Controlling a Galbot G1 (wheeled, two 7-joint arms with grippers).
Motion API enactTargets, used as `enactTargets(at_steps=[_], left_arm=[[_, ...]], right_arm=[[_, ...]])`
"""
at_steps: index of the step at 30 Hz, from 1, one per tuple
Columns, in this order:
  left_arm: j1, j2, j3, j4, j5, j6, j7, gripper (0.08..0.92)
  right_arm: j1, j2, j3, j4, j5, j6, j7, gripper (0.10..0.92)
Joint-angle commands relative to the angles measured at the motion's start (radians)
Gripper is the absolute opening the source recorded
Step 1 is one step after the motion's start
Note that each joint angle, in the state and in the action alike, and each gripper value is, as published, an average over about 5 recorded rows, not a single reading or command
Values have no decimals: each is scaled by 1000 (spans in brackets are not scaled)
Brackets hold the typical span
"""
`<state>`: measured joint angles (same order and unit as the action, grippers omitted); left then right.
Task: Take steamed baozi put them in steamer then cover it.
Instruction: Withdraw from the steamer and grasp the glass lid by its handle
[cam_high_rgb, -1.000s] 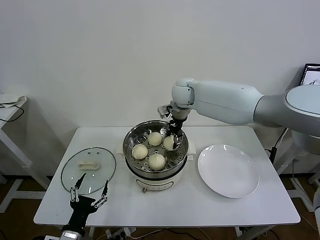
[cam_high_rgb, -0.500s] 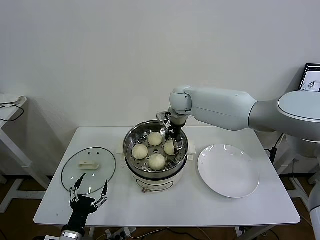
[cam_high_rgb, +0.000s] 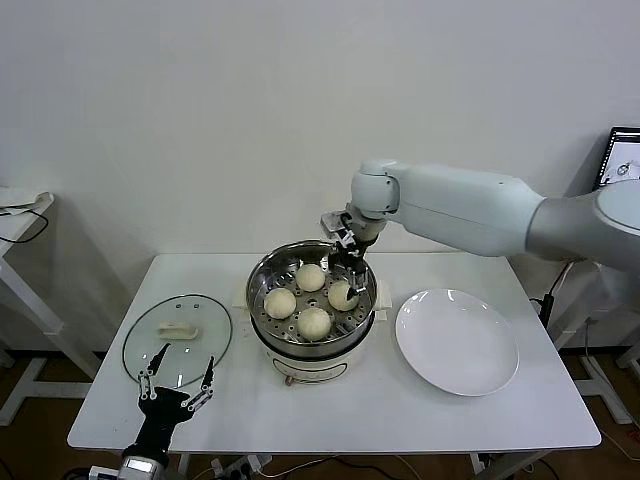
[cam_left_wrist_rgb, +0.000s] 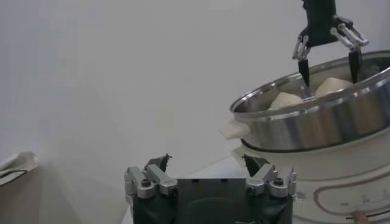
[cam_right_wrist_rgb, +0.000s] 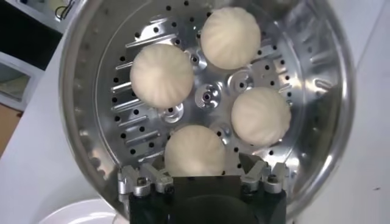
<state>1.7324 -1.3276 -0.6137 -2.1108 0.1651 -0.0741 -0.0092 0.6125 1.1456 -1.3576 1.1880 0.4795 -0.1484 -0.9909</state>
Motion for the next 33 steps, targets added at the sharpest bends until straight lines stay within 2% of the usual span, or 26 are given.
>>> enactTargets(at_steps=[1, 5, 8, 11, 15, 21, 28, 33], left_arm=[[-55, 21, -8, 6, 34, 3, -8, 823], [-90, 36, -16, 18, 55, 6, -19, 823], [-116, 41, -16, 32, 77, 10, -27, 823], [-141, 45, -14, 49, 106, 13, -37, 823], [-178, 56, -9, 99, 210, -1, -60, 823], [-249, 84, -6, 243, 565, -41, -101, 823], [-286, 126, -6, 426, 1051, -79, -140, 823], [-356, 97, -29, 592, 1307, -152, -253, 823]], right_arm=[[-83, -235, 191, 151, 100, 218, 565, 823], [-292, -330, 417, 205, 105, 306, 1006, 823], [-502, -393, 627, 249, 104, 333, 1178, 823], [-724, -451, 837, 287, 98, 356, 1267, 823], [-1051, -446, 1175, 300, 57, 379, 1300, 823], [-1487, -312, 1601, 309, -18, 420, 1285, 823], [-1784, -135, 1838, 356, -34, 455, 1208, 823], [-1872, -57, 1888, 393, -41, 472, 1178, 823]])
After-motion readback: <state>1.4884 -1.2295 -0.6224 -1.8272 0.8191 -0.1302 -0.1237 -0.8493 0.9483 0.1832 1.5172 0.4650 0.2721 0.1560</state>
